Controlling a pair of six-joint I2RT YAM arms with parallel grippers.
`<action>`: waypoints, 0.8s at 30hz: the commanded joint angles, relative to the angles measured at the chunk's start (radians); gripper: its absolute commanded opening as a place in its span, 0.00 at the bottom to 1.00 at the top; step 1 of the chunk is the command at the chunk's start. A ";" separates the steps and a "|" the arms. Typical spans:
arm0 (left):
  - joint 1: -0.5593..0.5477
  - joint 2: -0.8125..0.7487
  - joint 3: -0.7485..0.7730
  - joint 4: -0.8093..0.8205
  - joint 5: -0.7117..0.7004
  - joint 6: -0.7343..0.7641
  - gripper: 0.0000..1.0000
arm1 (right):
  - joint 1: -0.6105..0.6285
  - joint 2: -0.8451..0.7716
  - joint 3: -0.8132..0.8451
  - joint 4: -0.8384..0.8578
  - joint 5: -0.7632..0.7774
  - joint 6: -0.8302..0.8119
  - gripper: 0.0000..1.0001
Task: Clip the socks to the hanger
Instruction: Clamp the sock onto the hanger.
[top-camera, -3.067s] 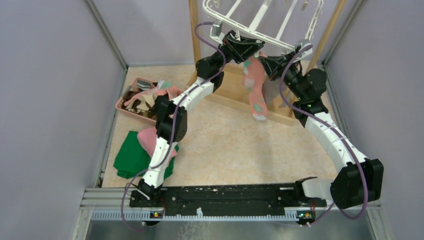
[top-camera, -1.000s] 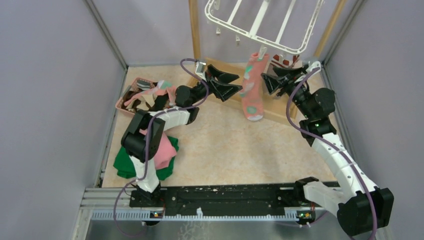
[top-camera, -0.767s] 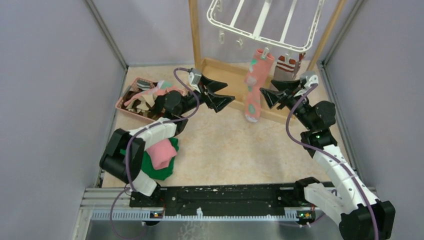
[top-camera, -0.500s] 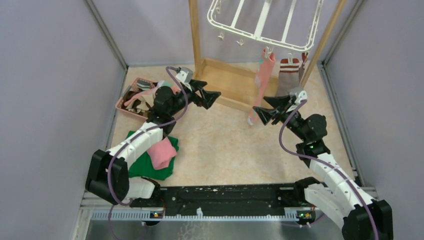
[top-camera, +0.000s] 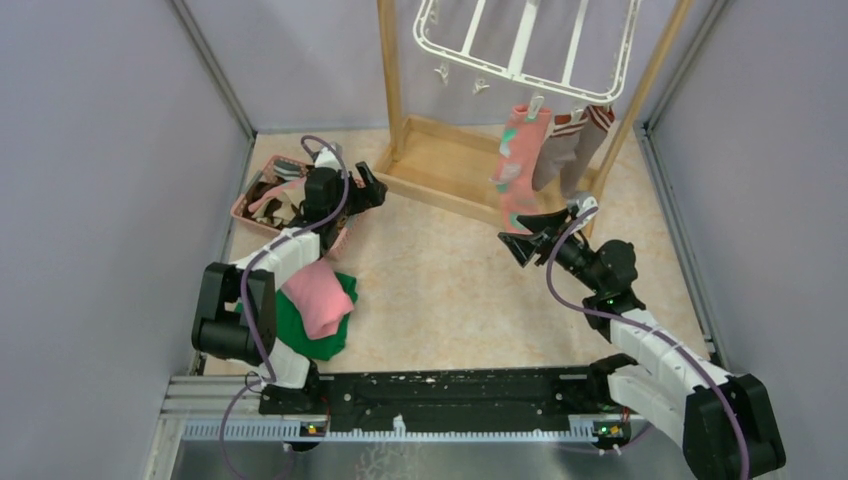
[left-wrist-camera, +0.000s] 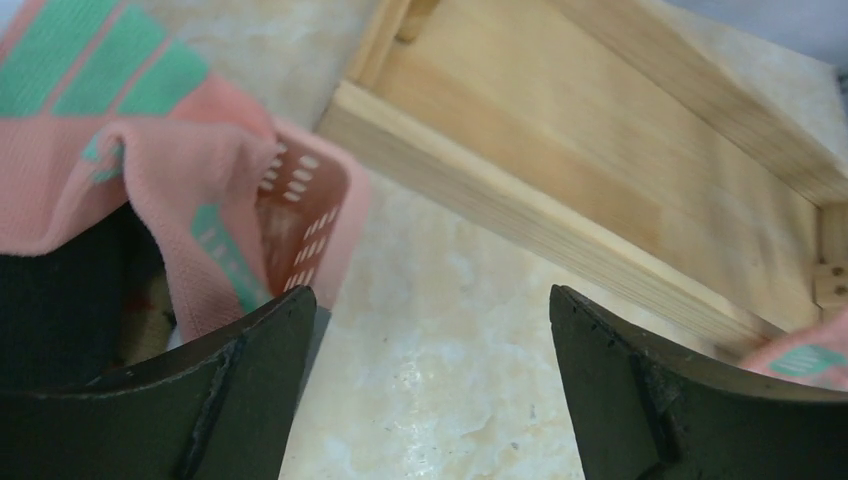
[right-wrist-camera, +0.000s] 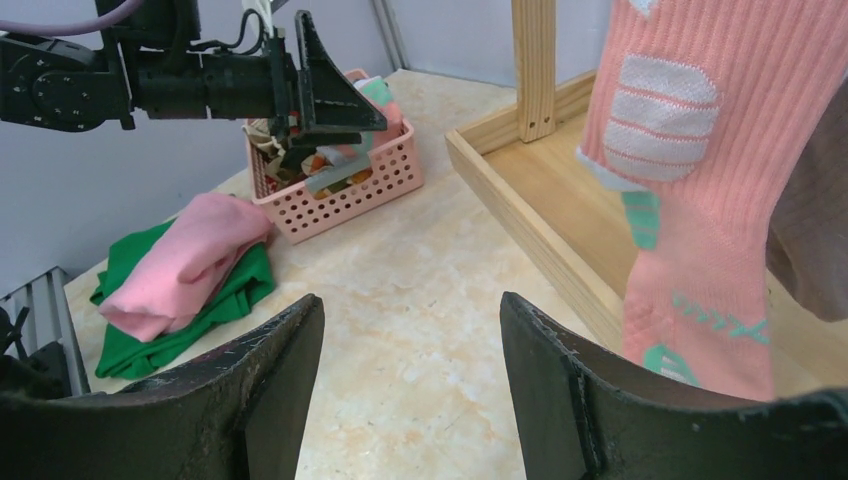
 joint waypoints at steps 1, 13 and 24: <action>-0.001 0.034 0.100 -0.114 -0.169 -0.070 0.91 | 0.006 0.017 0.006 0.088 0.013 0.034 0.64; -0.002 -0.075 0.126 -0.223 -0.345 -0.033 0.80 | 0.006 0.026 0.009 0.084 0.018 0.033 0.64; -0.001 0.041 0.191 -0.309 -0.483 -0.085 0.58 | 0.006 0.021 0.012 0.069 0.020 0.030 0.64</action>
